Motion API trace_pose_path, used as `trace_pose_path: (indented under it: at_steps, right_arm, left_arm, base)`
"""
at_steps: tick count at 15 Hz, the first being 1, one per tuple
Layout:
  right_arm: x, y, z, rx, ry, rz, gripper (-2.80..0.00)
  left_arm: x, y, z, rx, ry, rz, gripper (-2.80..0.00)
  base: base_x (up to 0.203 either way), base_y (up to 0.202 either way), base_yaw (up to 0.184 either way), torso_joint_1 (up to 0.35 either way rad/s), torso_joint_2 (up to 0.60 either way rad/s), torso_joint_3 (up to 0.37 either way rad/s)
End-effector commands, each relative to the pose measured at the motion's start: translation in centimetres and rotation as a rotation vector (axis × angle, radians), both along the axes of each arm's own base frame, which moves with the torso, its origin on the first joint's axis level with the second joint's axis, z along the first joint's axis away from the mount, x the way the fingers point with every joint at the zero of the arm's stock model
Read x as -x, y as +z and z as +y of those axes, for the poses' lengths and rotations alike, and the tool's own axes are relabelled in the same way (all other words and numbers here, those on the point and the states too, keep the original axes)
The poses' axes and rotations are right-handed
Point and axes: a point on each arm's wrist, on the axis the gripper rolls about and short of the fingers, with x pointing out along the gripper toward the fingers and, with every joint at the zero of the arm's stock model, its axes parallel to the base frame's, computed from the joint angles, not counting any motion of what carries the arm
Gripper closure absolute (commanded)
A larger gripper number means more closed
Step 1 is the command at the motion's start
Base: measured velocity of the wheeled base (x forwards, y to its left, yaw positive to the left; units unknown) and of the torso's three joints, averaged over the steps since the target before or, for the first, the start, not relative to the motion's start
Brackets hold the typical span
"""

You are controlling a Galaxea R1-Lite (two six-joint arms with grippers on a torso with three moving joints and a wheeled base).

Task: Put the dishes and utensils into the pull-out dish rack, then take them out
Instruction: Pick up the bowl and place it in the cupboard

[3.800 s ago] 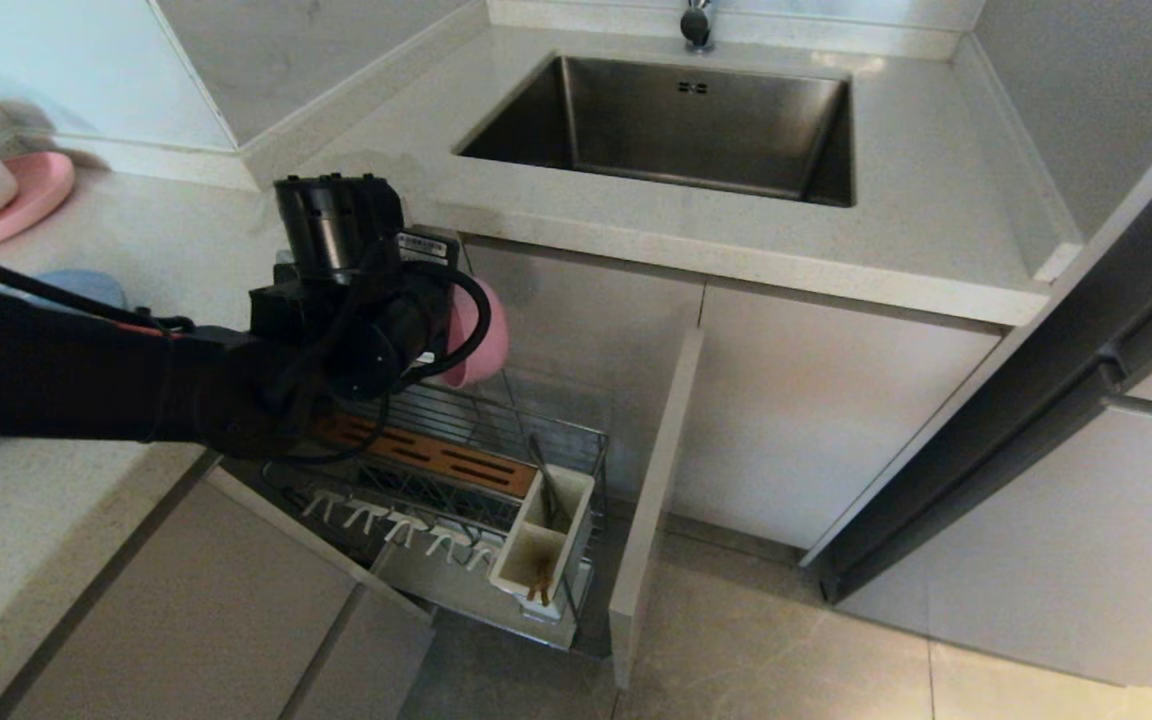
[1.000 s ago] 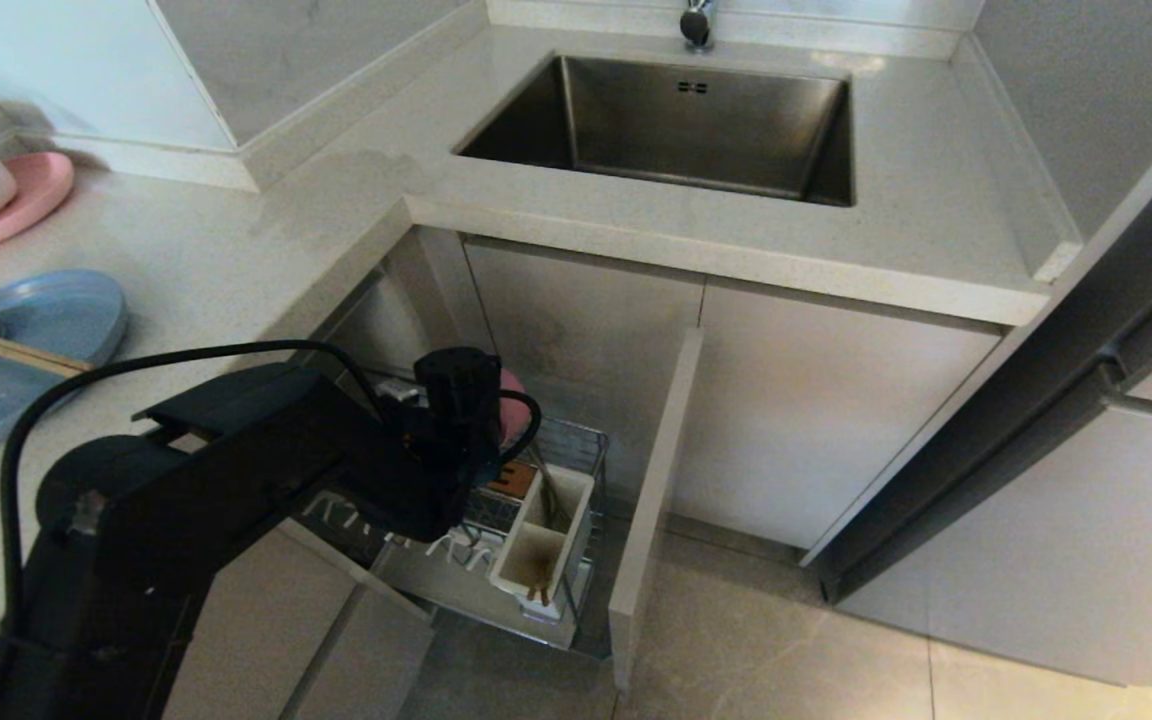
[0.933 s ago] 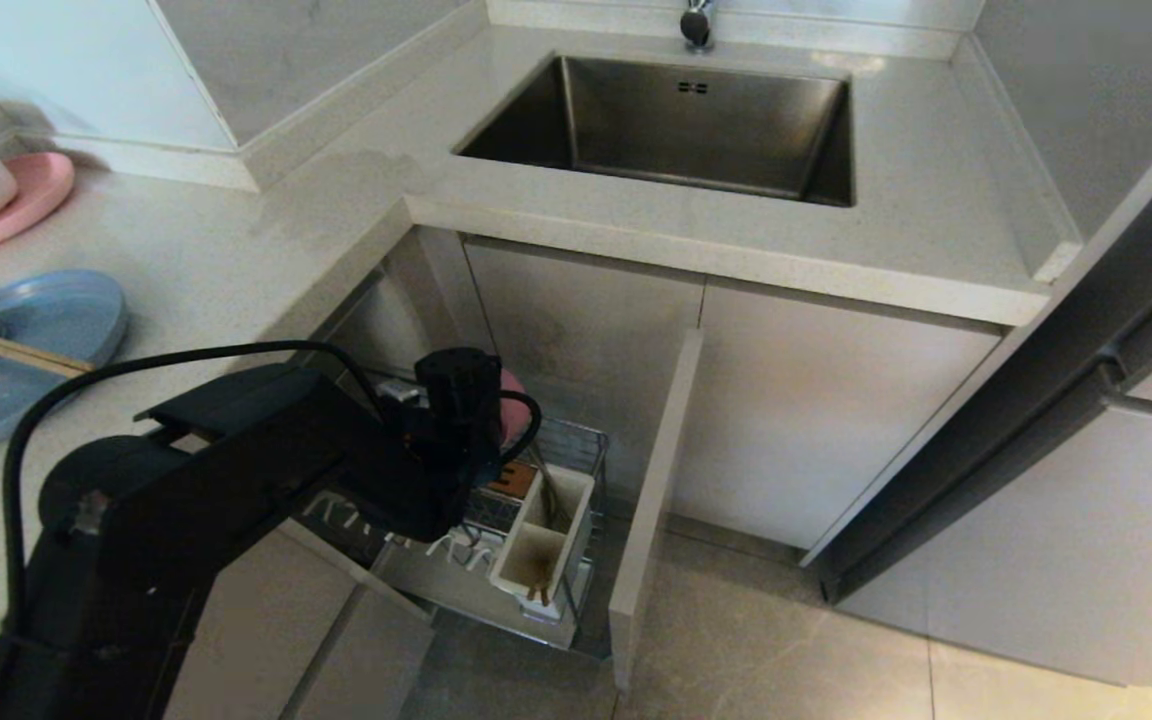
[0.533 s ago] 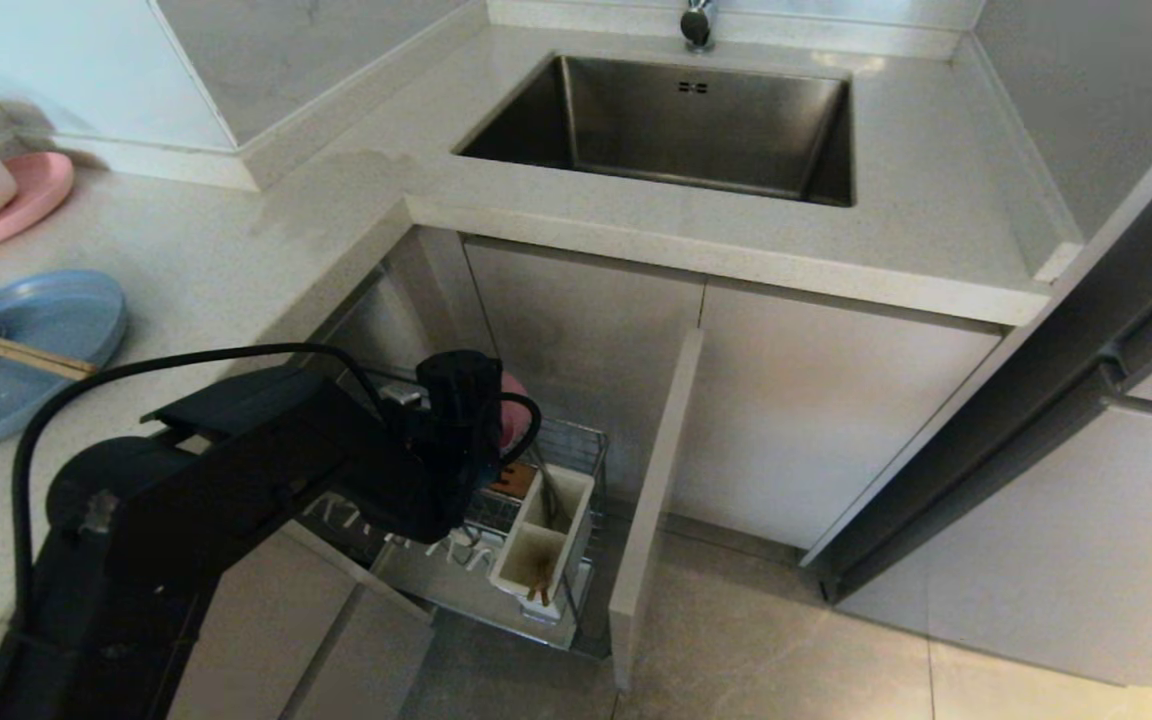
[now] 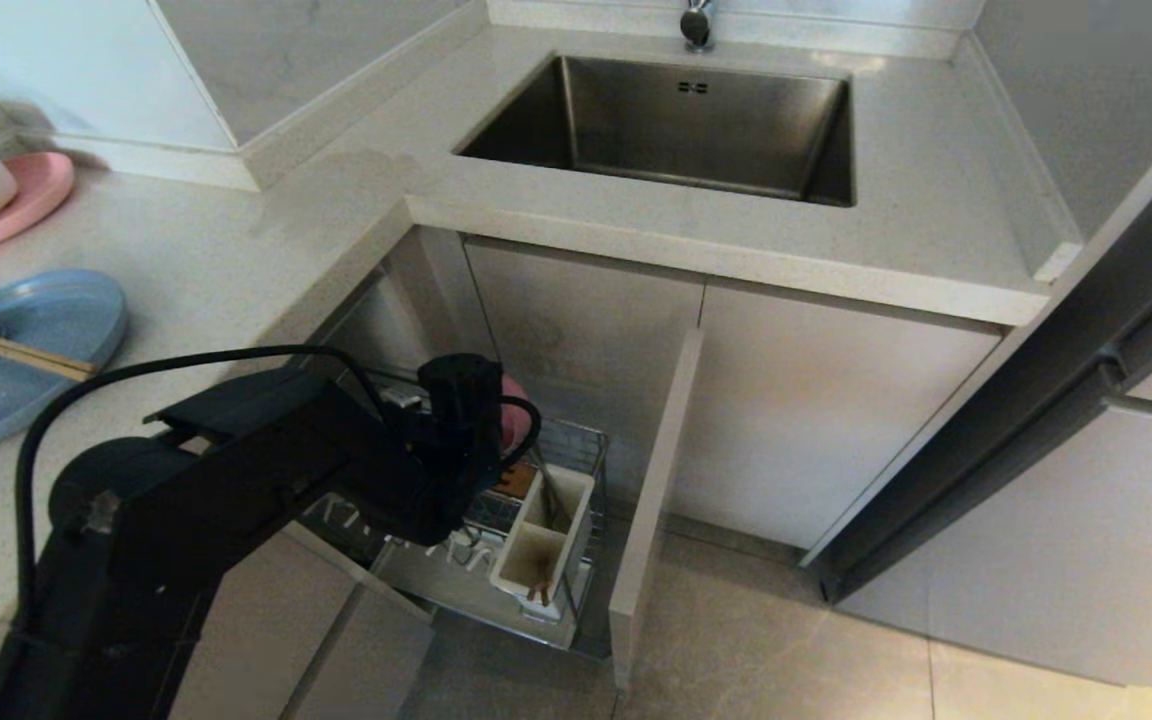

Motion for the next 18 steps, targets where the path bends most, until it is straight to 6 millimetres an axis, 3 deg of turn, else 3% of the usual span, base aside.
trace_pose_path:
  at_steps: [1, 6, 7, 13, 18]
  right_arm:
    - [0.0, 0.0, 0.0, 0.000, 0.000, 0.001, 0.00]
    - [0.0, 0.0, 0.0, 0.000, 0.000, 0.001, 0.00]
    - [0.0, 0.0, 0.0, 0.000, 0.000, 0.000, 0.00]
    - [0.0, 0.0, 0.0, 0.000, 0.000, 0.000, 0.00]
    - [0.0, 0.0, 0.0, 0.000, 0.000, 0.001, 0.00]
  left_arm:
    - [0.0, 0.2, 0.0, 0.010, 0.004, -0.007, 0.00]
    - [0.1, 0.1, 0.0, 0.009, 0.007, -0.006, 0.00]
    - [0.1, 0.1, 0.0, 0.009, 0.007, -0.006, -2.80]
    - [0.2, 0.7, 0.0, 0.006, 0.006, -0.015, -2.80]
    - [2.2, 4.4, -0.1, 0.003, -0.013, -0.065, -2.80]
  base:
    - [0.000, 0.000, 0.000, 0.000, 0.00, 0.000]
    - [0.000, 0.000, 0.000, 0.000, 0.00, 0.000]
    - [0.000, 0.000, 0.000, 0.000, 0.00, 0.000]
    - [0.000, 0.000, 0.000, 0.000, 0.00, 0.000]
    - [0.000, 0.000, 0.000, 0.000, 0.00, 0.000]
